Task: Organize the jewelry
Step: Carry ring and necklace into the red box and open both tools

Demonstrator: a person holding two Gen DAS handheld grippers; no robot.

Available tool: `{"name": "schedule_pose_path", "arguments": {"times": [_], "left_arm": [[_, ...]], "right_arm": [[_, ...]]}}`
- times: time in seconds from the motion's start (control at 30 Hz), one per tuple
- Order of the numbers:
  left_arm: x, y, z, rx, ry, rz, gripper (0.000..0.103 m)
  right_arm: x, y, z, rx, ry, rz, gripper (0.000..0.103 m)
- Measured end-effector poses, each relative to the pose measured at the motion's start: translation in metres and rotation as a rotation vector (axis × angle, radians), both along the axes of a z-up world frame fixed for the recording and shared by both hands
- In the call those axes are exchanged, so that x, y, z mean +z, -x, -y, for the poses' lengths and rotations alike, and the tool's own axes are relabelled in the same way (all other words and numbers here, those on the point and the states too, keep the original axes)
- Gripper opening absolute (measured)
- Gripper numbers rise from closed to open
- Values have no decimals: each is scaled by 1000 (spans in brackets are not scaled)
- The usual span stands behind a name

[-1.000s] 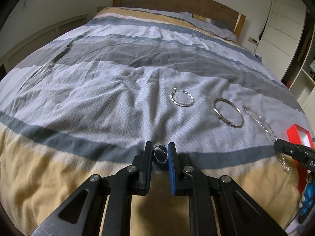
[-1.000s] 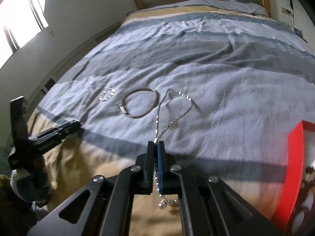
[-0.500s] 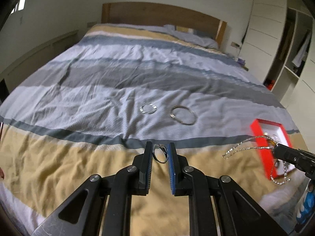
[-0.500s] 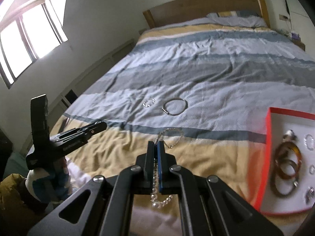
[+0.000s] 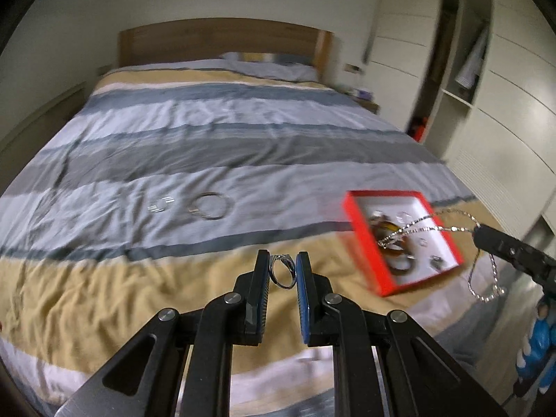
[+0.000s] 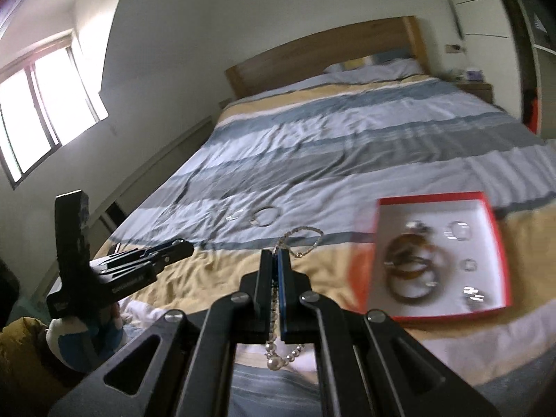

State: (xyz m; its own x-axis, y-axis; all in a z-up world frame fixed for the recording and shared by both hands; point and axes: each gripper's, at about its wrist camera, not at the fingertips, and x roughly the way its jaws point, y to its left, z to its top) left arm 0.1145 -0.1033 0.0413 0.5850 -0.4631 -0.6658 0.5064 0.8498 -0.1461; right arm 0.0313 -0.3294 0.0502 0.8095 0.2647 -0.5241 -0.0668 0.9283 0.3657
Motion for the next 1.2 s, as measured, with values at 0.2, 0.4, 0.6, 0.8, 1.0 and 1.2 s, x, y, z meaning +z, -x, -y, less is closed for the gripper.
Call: {"name": "schedule_pose_path", "arguments": {"times": [0.2, 0.4, 0.6, 0.8, 1.0, 1.2], "left_arm": [[-8, 3, 81, -130, -7, -31, 14], [-36, 0, 163, -241, -37, -74, 14], [-77, -8, 207, -279, -81, -133, 14], [-106, -18, 224, -274, -113, -162, 14], [-129, -21, 233, -281, -140, -192, 15], [-134, -20, 235, -283, -153, -178, 16]], "right_arm": [[-8, 17, 70, -128, 1, -19, 2], [-31, 9, 130, -217, 10, -65, 2], [-70, -15, 156, -243, -9, -117, 3], [-107, -36, 156, -236, -2, -164, 3], [-136, -45, 158, -234, -3, -211, 3], [-146, -42, 159, -234, -14, -238, 4]]}}
